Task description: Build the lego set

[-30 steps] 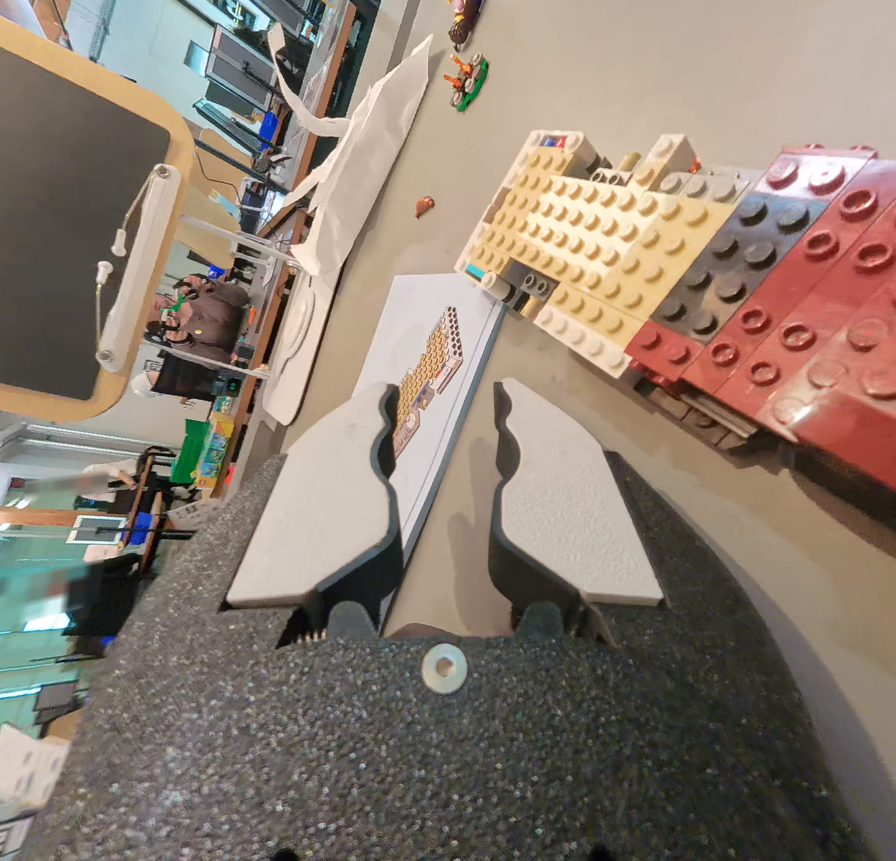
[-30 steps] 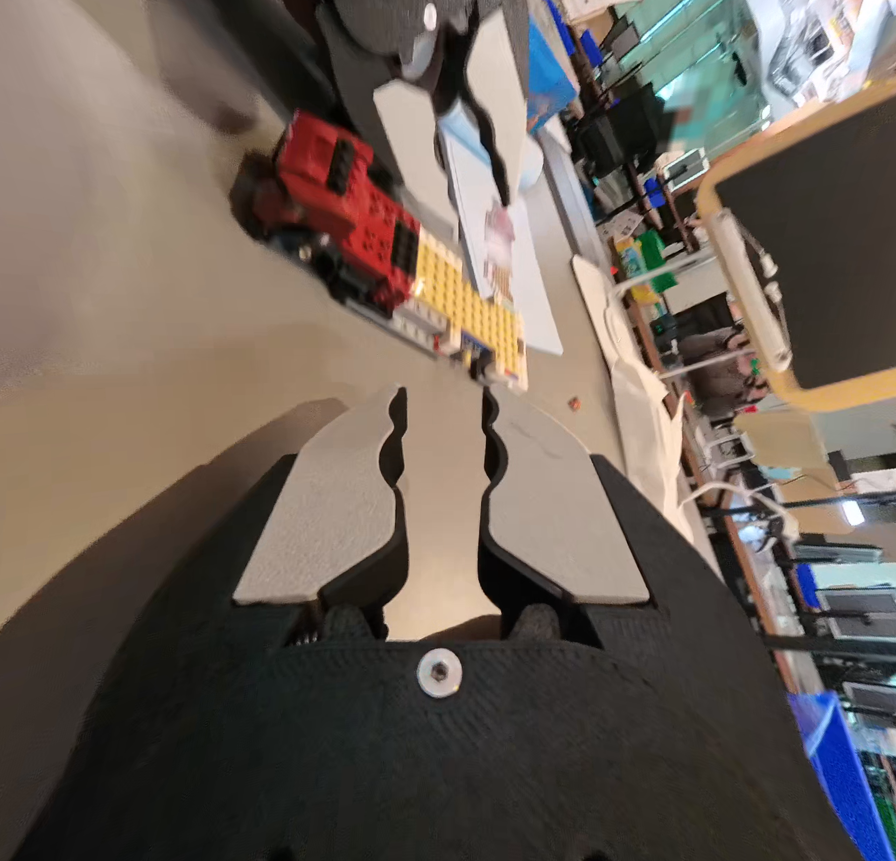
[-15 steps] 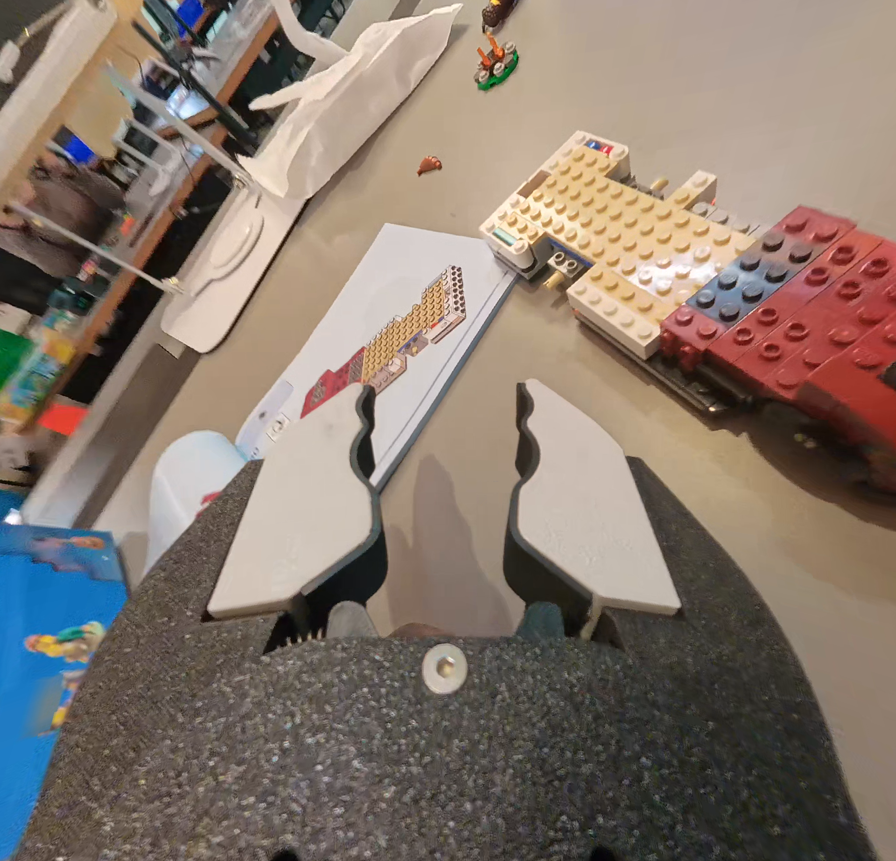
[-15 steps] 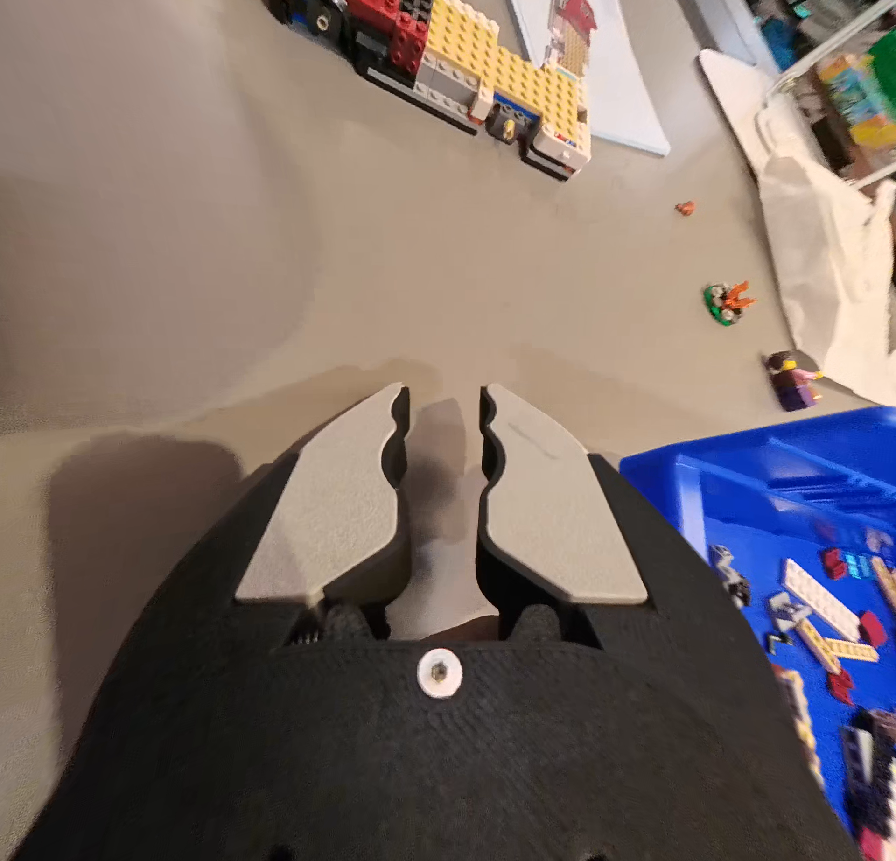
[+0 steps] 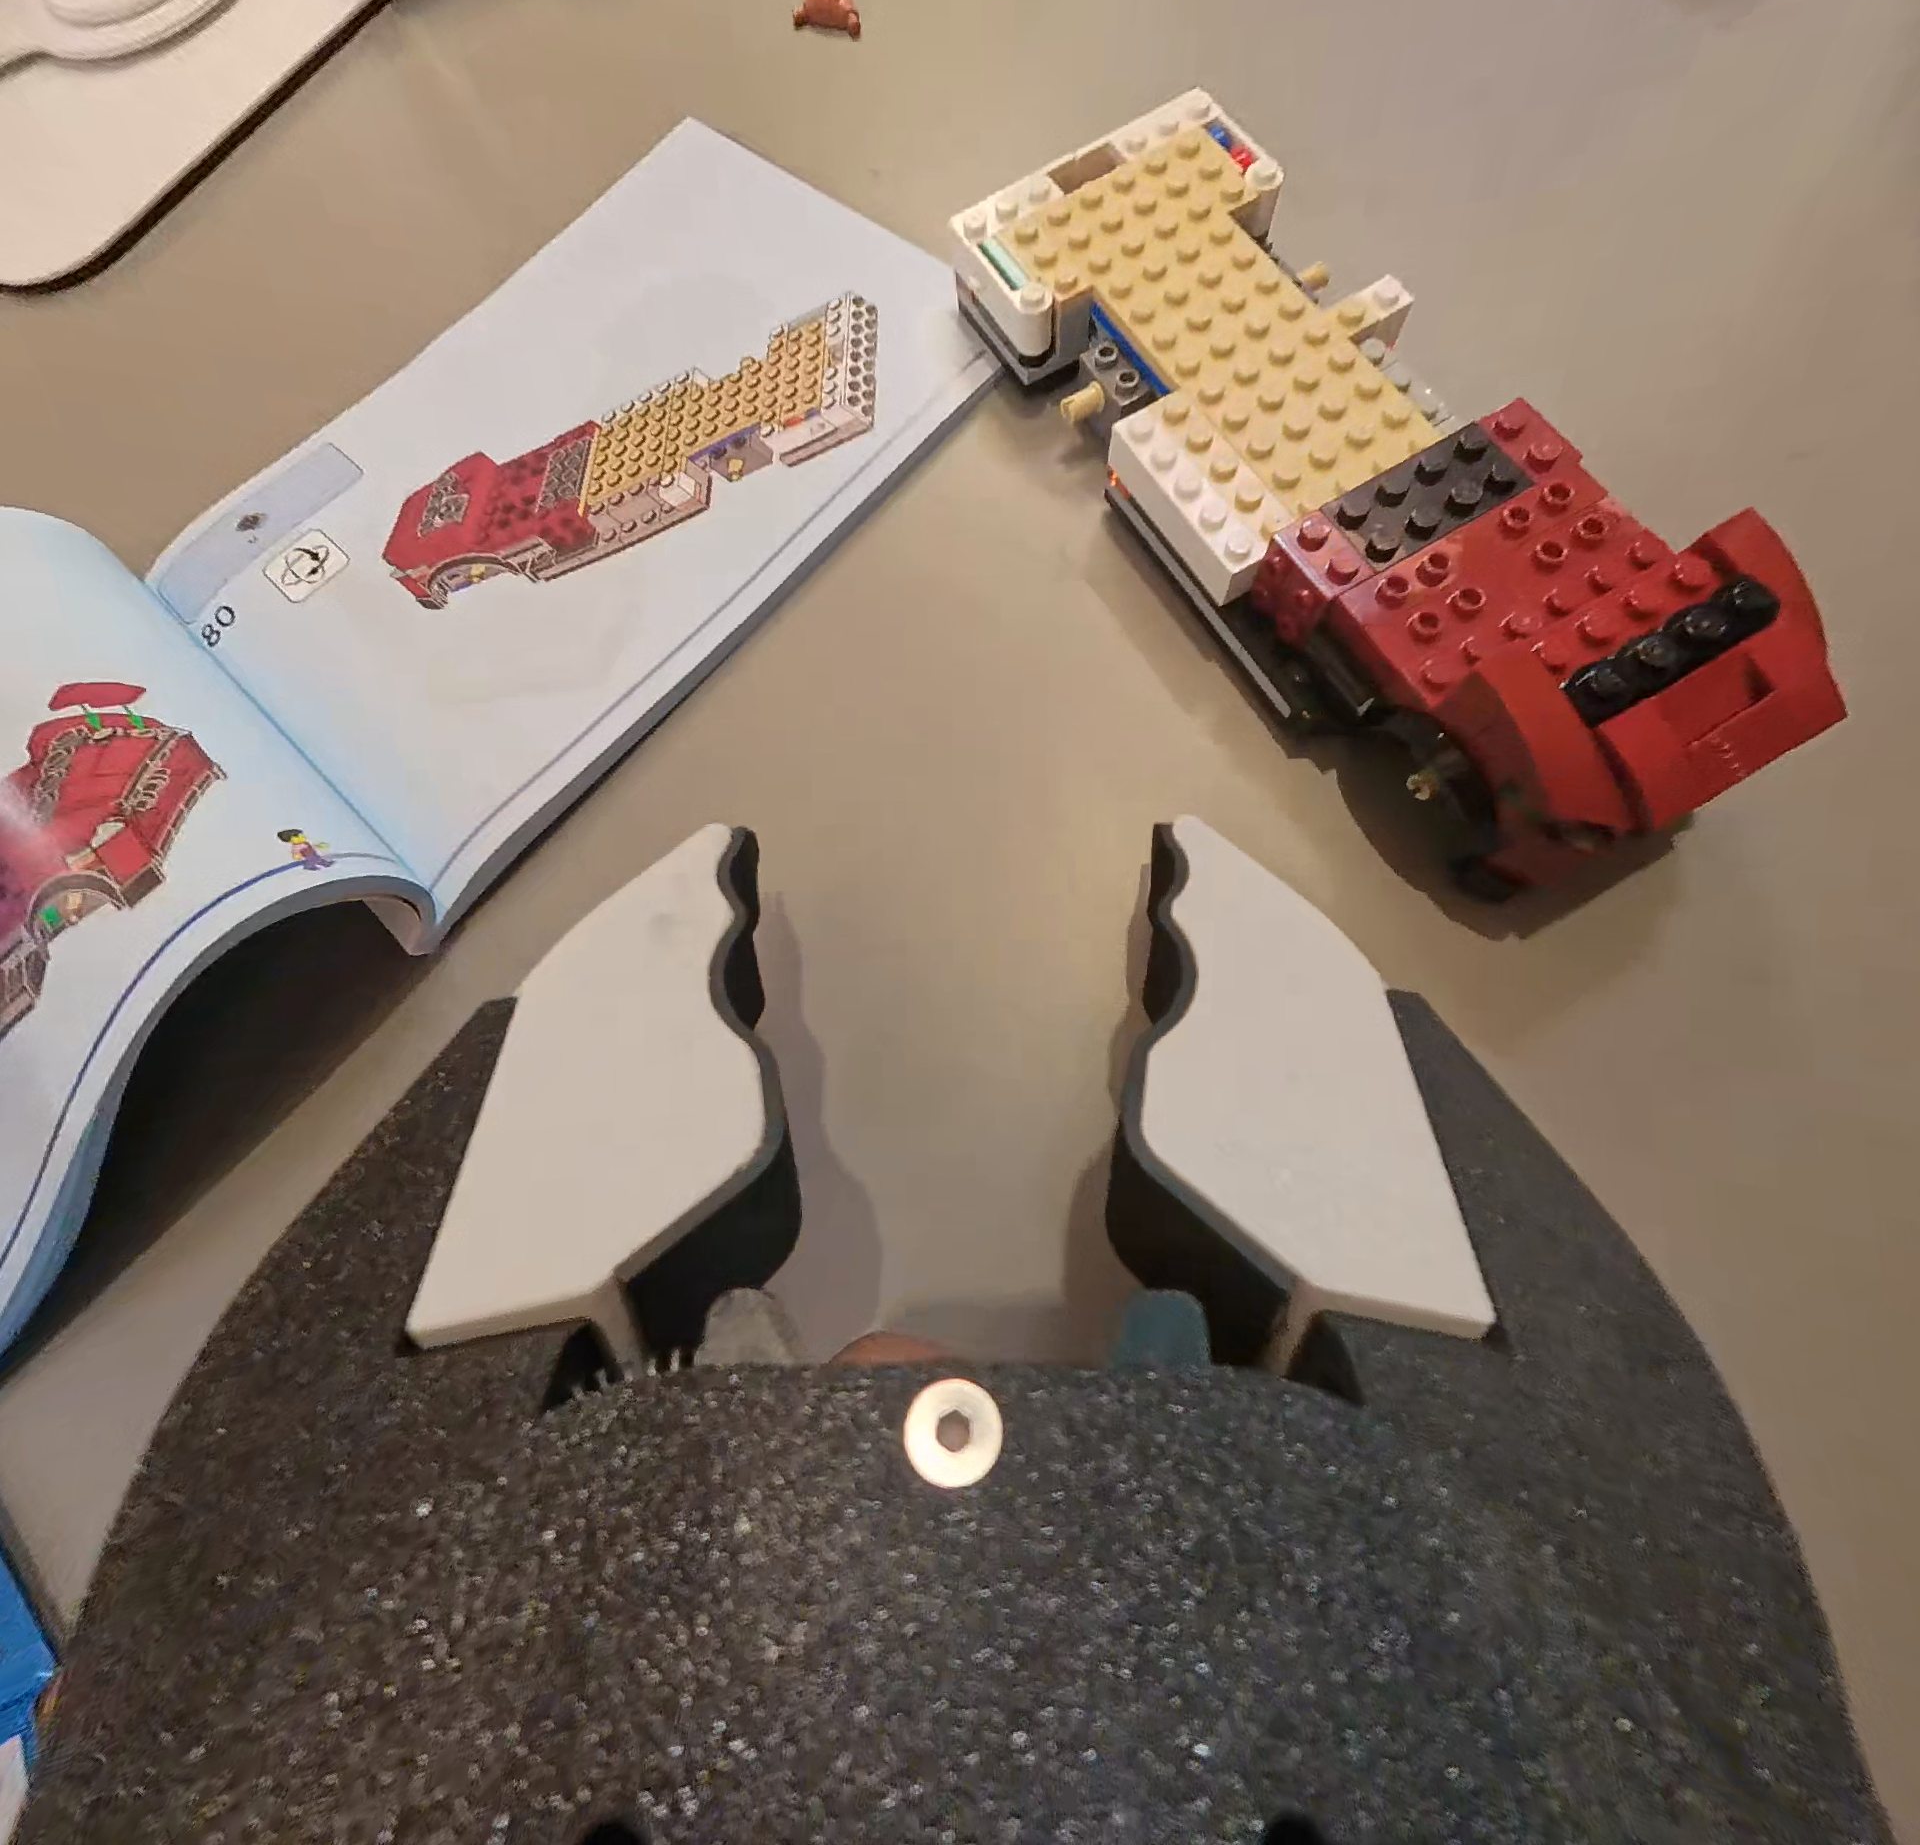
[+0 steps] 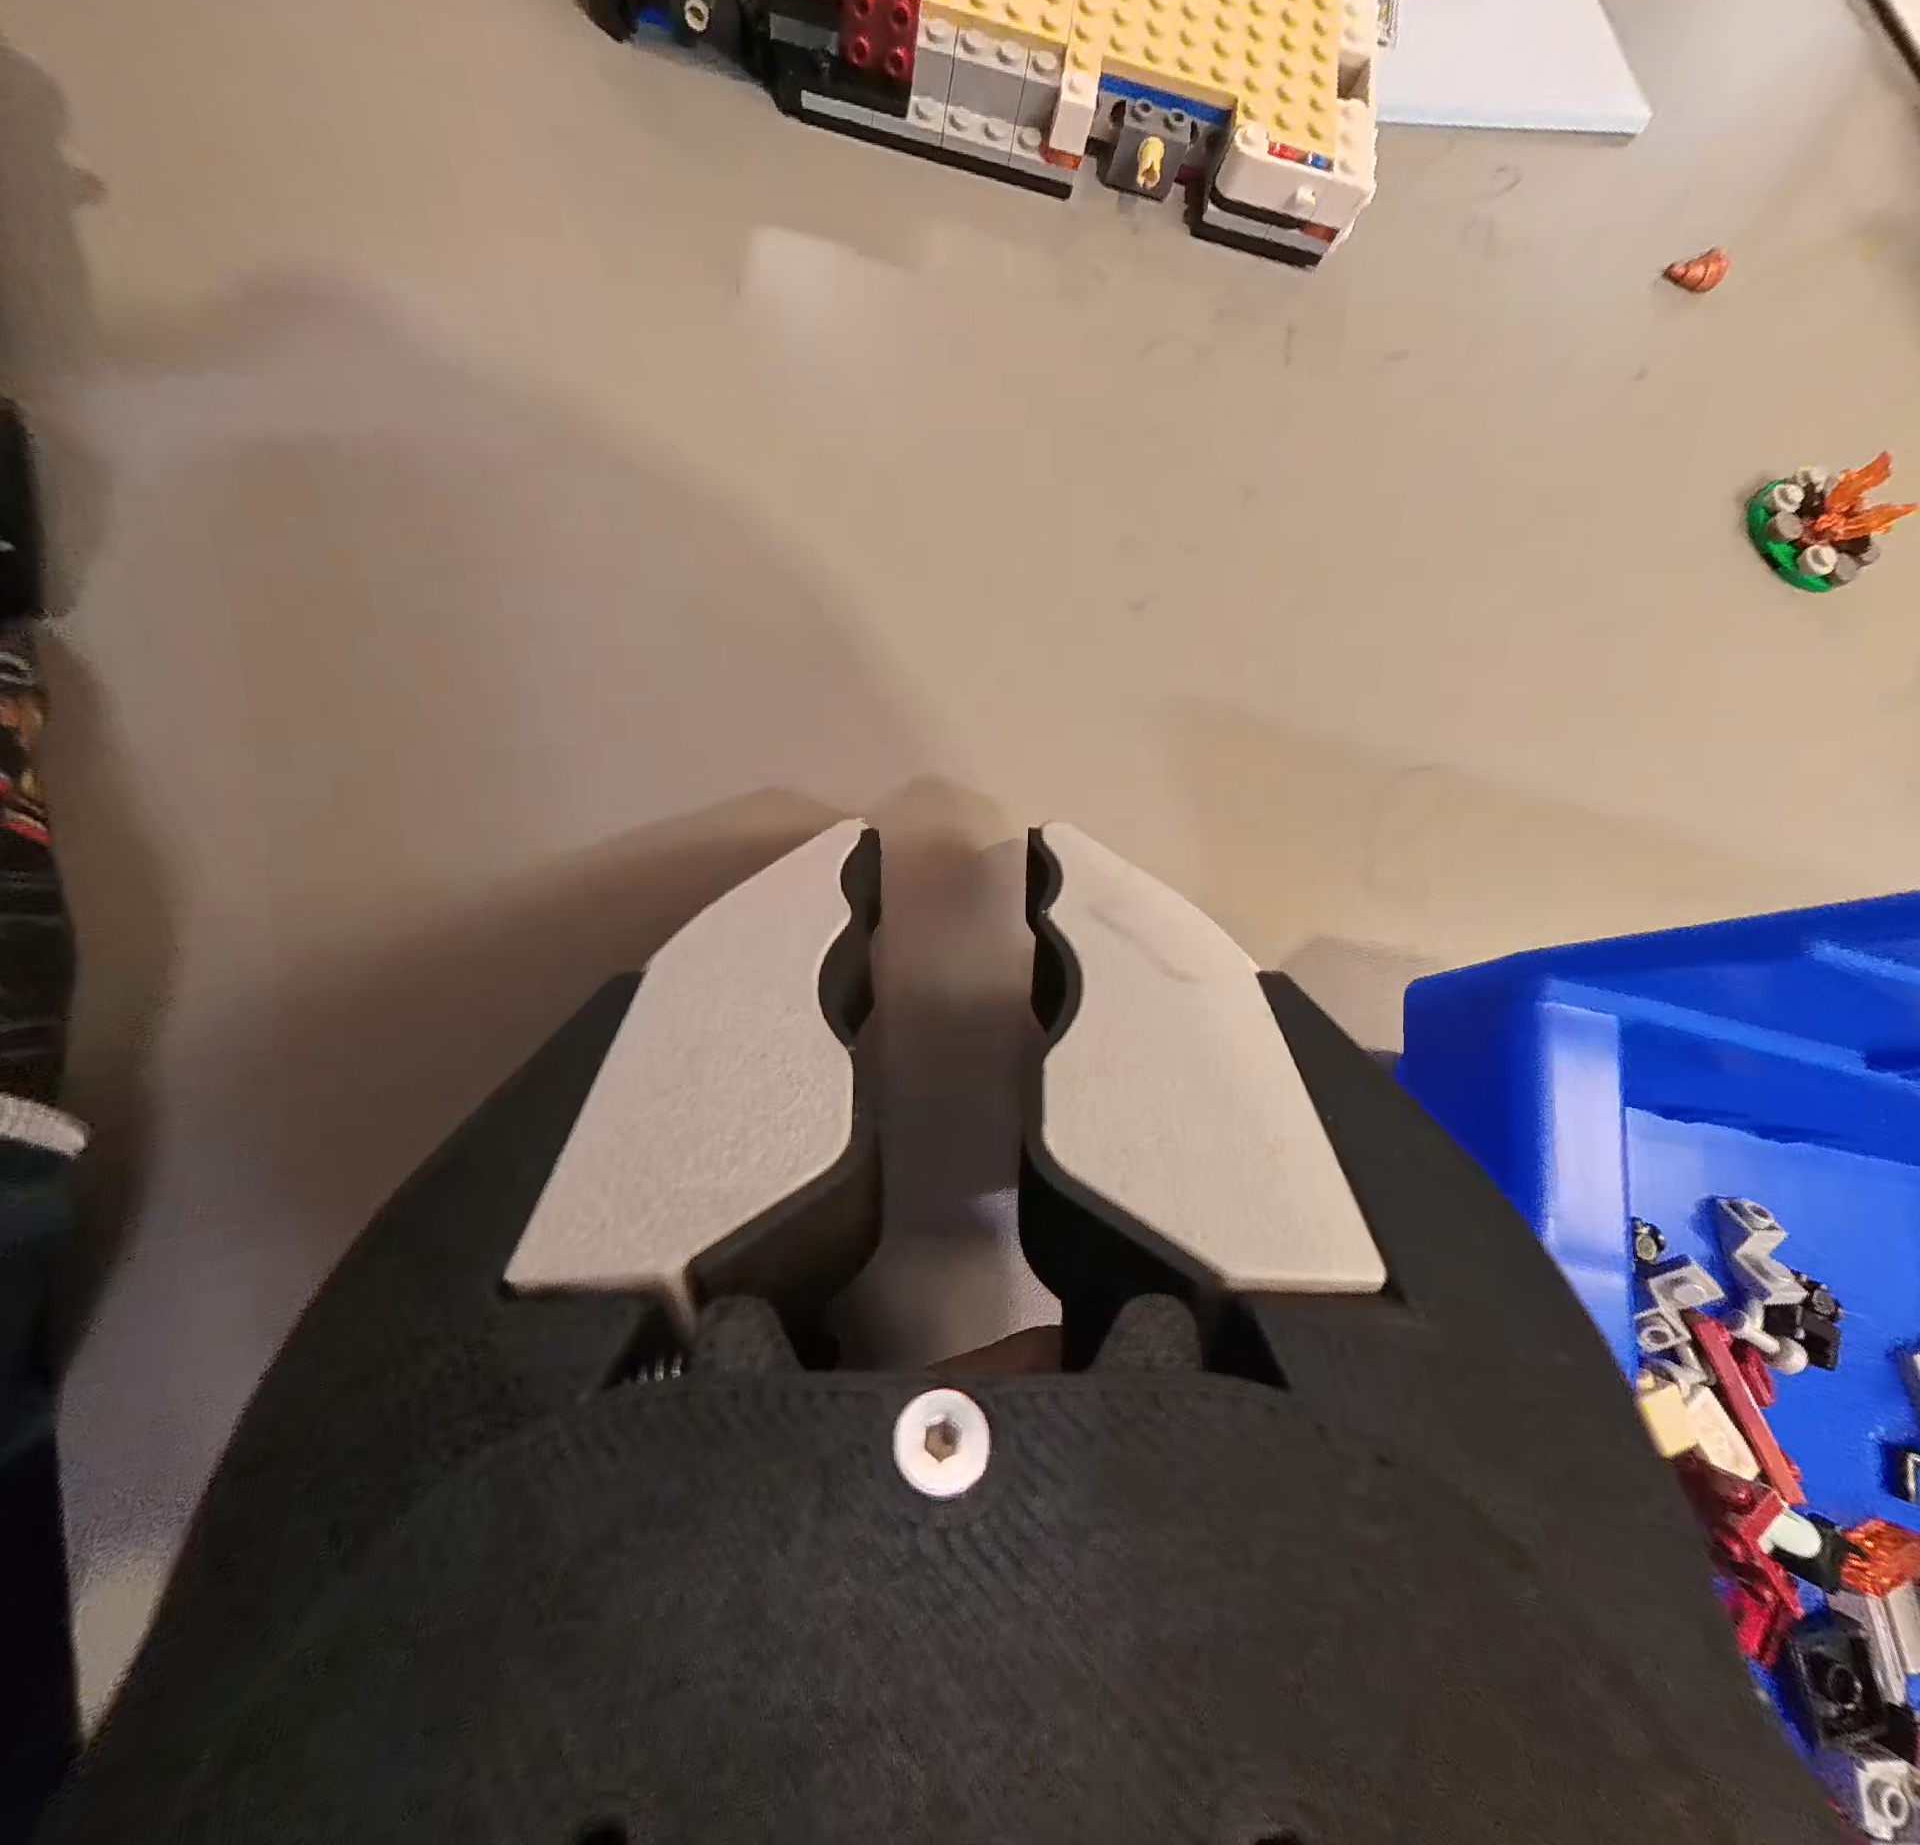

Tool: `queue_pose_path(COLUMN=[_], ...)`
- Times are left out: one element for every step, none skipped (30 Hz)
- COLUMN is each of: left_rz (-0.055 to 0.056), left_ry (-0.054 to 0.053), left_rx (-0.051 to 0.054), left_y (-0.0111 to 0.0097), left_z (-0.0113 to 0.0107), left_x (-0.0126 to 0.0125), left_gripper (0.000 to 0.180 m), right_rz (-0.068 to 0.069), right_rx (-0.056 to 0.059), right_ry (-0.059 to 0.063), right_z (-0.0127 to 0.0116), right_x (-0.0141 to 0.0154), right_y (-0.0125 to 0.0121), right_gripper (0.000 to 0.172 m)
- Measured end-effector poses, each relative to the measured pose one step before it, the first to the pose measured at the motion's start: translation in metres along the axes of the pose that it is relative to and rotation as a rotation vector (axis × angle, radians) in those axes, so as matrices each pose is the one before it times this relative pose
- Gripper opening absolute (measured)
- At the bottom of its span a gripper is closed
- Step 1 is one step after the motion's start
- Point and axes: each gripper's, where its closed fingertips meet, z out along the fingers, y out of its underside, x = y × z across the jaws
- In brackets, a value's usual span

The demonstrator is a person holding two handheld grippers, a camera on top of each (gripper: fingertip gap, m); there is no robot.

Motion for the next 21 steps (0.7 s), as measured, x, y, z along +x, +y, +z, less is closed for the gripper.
queue_pose_path(left_rz=[-0.0013,-0.0013,-0.0003,0.003,0.0055,0.004,-0.0002,-0.0001,0.0017,0.002,0.0008,-0.0008,-0.002,-0.0015,-0.0009,-0.0014,-0.0014,-0.0001,0.0,-0.0012,-0.0006], left_ry=[0.004,0.0047,0.0022,0.0005,0.0016,-0.0033,-0.0016,-0.0018,-0.0018,-0.0007,-0.0001,0.0008,0.0017,0.0019,0.0017,0.0014,0.0008,-0.0001,0.0007,0.002,0.0006], left_rx=[-0.013,-0.0146,-0.0166,-0.0184,-0.0083,0.0009,0.0006,0.0004,0.0006,0.0006,0.0003,-0.0002,-0.0007,-0.0006,-0.0005,-0.0006,-0.0005,-0.0001,-0.0001,-0.0005,-0.0002], left_y=[0.00137,0.00159,0.00172,0.00182,0.00041,-0.00037,0.00001,0.00011,-0.00009,-0.00007,-0.00003,0.00013,0.00007,0.00002,0.00005,0.00014,0.00006,0.00001,-0.00003,0.00012,0.00002], left_z=[0.00129,0.00143,0.00163,0.00177,0.00145,0.00005,-0.00019,-0.00013,-0.00014,-0.00004,-0.00001,-0.00008,0.00004,0.00005,0.00002,0.00008,0.00002,0.0,0.00003,-0.00007,0.00002], left_x=[0.0003,0.0003,0.00019,0.00028,0.0009,0.00001,-0.00017,-0.00019,-0.00003,0.00018,0.00007,0.0,-0.00006,0.00015,0.00001,0.00002,-0.00007,0.0,0.00017,0.00027,-0.00002], left_gripper=[0.074,0.075,0.076,0.076,0.076,0.076,0.076,0.076,0.076,0.076,0.076,0.076,0.076,0.076,0.076,0.076,0.076,0.076,0.075,0.075,0.075], right_rz=[0.0048,0.0027,-0.0003,-0.0021,-0.0017,-0.0005,0.0005,0.0014,0.0016,0.0018,0.0032,0.0042,0.0032,0.0019,0.0017,0.0019,0.002,0.0023,0.0024,0.002,0.0014], right_rx=[-0.0016,-0.0008,0.0003,0.001,0.0008,0.0004,0.0,-0.0004,-0.0007,-0.0008,-0.0013,-0.0017,-0.0013,-0.0008,-0.0007,-0.0008,-0.0009,-0.001,-0.001,-0.0007,-0.0005], right_ry=[-0.0022,-0.0002,0.0011,0.0019,0.0017,0.0011,0.0004,-0.0006,-0.0014,-0.0019,-0.0024,-0.0029,-0.0027,-0.0018,-0.0013,-0.0013,-0.0018,-0.0022,-0.0018,-0.0007,-0.0002], right_z=[0.0001,0.00013,-0.00006,-0.00005,-0.00013,-0.00012,0.0,0.00012,-0.00002,0.00005,0.00011,0.00016,0.00017,0.00012,0.00006,0.00004,0.00011,0.00011,0.00011,0.00012,0.00005], right_x=[0.00017,0.00027,0.00006,-0.0001,-0.00006,0.00009,0.00002,-0.00009,0.0,0.00003,0.00006,0.00001,0.00003,0.00001,0.00012,-0.00001,0.00003,0.00004,0.0001,0.00015,0.00007], right_y=[0.00019,0.00004,0.00002,-0.00013,-0.00002,-0.00006,0.0,0.00007,0.00013,0.00009,0.00011,0.00024,0.00004,0.00016,0.00007,0.00008,0.00003,0.00019,0.00005,0.00014,0.00002], right_gripper=[0.027,0.028,0.028,0.028,0.028,0.028,0.028,0.028,0.028,0.028,0.028,0.028,0.028,0.028,0.028,0.028,0.029,0.029,0.029,0.029,0.029])
